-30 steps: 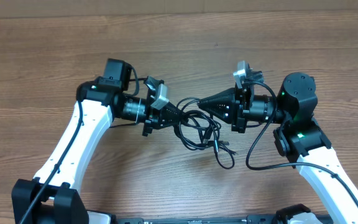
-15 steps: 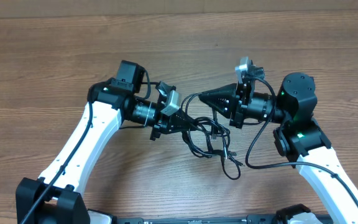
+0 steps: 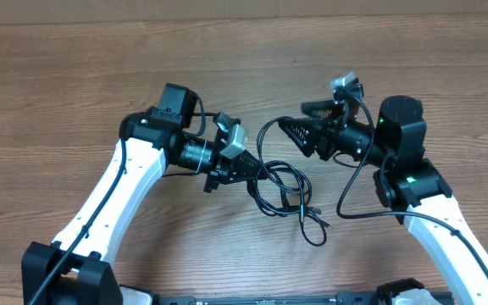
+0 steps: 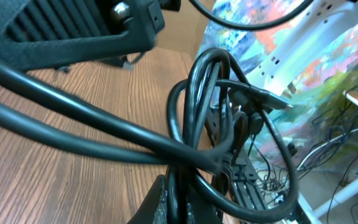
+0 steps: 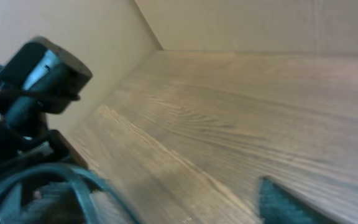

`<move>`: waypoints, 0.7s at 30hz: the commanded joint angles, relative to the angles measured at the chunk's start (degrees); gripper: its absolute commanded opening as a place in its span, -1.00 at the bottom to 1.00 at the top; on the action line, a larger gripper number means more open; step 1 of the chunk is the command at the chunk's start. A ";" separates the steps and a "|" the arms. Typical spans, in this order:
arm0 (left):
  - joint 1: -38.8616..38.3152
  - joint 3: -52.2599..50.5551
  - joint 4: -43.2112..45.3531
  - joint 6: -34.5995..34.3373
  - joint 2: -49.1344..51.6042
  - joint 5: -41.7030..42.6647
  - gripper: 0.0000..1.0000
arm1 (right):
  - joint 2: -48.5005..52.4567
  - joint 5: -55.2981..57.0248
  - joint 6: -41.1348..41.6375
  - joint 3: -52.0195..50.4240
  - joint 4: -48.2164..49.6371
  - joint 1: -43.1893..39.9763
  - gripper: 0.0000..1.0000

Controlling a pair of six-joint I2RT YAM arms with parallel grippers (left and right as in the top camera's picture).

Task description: Untangle cables

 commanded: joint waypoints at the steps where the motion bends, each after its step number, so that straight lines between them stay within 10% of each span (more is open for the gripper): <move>1: -0.76 0.17 -0.57 2.71 -0.66 1.20 -0.92 | 0.15 -0.92 0.04 1.46 0.46 -0.48 1.00; 21: 7.26 0.17 -0.35 3.30 -0.66 2.38 -0.92 | 0.15 -21.99 0.24 1.46 -7.93 -0.48 1.00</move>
